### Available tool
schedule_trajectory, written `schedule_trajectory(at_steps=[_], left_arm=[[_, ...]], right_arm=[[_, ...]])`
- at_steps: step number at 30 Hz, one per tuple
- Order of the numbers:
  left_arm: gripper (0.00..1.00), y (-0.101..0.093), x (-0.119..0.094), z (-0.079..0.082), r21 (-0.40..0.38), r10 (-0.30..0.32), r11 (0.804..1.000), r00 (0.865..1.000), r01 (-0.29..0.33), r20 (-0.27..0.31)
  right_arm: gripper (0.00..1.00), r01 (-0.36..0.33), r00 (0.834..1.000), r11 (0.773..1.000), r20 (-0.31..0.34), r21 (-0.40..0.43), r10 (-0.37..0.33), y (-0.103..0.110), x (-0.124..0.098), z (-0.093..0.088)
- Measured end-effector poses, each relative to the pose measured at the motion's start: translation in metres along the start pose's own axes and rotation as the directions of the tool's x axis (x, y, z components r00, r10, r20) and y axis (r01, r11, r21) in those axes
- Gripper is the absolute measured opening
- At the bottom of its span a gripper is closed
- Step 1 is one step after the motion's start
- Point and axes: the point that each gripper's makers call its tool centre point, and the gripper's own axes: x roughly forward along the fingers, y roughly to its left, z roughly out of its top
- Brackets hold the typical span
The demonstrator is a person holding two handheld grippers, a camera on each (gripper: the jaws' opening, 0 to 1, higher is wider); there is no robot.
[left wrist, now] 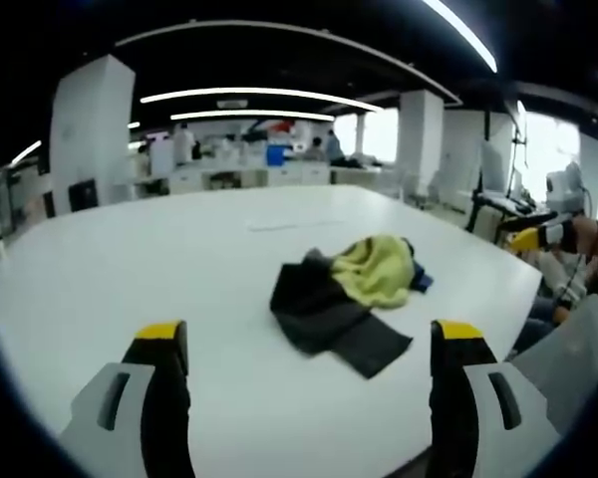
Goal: Fold the garment on the visible template until the final outline fits inside the template.
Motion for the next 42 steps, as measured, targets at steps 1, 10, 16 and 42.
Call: schedule_trajectory(at_steps=[1,10,16,42], left_arm=[[0.97,0.001,0.001,-0.001,0.003,-0.001,1.000,1.000,0.001,-0.004],[0.97,-0.002,0.000,-0.001,-0.009,-0.013,1.000,1.000,0.013,-0.005],[0.97,-0.007,-0.002,0.003,-0.023,-0.021,1.000,1.000,0.021,0.001],[0.84,-0.022,0.035,0.041,0.017,-0.062,0.998,0.998,0.062,-0.001]], right_arm=[[0.93,0.000,1.000,1.000,0.001,0.001,0.000,0.000,0.000,0.000],[0.92,0.002,1.000,1.000,0.017,0.014,-0.002,-0.004,-0.002,0.005],[0.92,-0.001,0.999,1.000,0.036,0.027,0.000,-0.006,-0.003,0.009],[0.68,-0.073,0.997,0.996,0.020,0.045,0.072,-0.016,0.044,0.026]])
